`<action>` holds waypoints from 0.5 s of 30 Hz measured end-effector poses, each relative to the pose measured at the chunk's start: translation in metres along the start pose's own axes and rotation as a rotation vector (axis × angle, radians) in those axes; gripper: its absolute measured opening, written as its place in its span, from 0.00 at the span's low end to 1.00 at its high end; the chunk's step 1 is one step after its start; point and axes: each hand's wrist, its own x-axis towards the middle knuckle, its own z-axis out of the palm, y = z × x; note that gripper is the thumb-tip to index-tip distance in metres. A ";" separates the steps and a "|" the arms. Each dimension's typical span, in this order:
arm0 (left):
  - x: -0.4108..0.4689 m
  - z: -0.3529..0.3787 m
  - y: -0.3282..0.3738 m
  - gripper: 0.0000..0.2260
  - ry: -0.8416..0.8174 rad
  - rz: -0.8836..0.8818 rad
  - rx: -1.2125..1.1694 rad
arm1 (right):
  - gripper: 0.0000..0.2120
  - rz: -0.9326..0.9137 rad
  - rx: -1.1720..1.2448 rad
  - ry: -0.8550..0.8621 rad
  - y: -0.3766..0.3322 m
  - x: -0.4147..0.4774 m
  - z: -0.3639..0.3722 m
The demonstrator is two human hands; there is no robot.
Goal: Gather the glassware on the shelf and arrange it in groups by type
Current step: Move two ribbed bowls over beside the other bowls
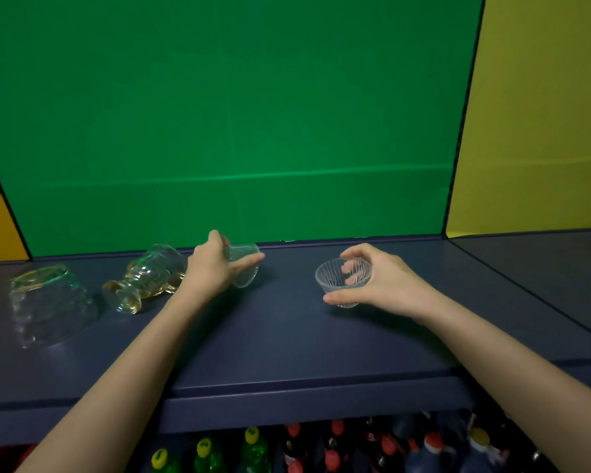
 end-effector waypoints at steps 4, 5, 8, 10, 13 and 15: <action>-0.004 0.006 0.014 0.19 -0.292 -0.295 -0.754 | 0.35 0.015 0.013 0.029 0.005 -0.003 -0.009; -0.006 0.008 0.018 0.17 -0.376 -0.399 -0.938 | 0.35 0.018 0.016 0.035 0.007 -0.004 -0.012; -0.013 0.019 0.030 0.19 -0.498 -0.554 -1.204 | 0.35 0.031 0.022 0.048 0.013 -0.008 -0.022; -0.019 0.027 0.042 0.19 -0.520 -0.575 -1.277 | 0.35 0.038 0.027 0.064 0.019 -0.013 -0.031; -0.034 0.037 0.066 0.19 -0.578 -0.570 -1.346 | 0.35 0.049 0.021 0.094 0.030 -0.024 -0.049; -0.044 0.046 0.085 0.21 -0.620 -0.542 -1.372 | 0.35 0.057 0.018 0.118 0.039 -0.035 -0.063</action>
